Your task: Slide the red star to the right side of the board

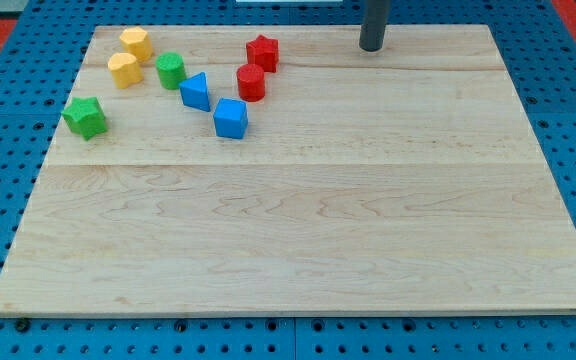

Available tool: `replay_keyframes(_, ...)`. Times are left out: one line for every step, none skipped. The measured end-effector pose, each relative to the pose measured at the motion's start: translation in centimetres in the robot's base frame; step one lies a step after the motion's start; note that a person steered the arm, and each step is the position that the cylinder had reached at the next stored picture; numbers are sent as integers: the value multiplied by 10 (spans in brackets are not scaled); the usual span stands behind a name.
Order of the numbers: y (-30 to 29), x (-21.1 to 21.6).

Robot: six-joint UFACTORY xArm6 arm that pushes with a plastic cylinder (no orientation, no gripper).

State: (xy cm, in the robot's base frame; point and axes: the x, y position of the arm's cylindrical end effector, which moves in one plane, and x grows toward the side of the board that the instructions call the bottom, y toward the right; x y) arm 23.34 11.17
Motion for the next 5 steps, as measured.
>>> replay_keyframes(0,0)
replay_keyframes(0,0)
replay_keyframes(-31,8)
replay_keyframes(-53,4)
replay_keyframes(-86,-37)
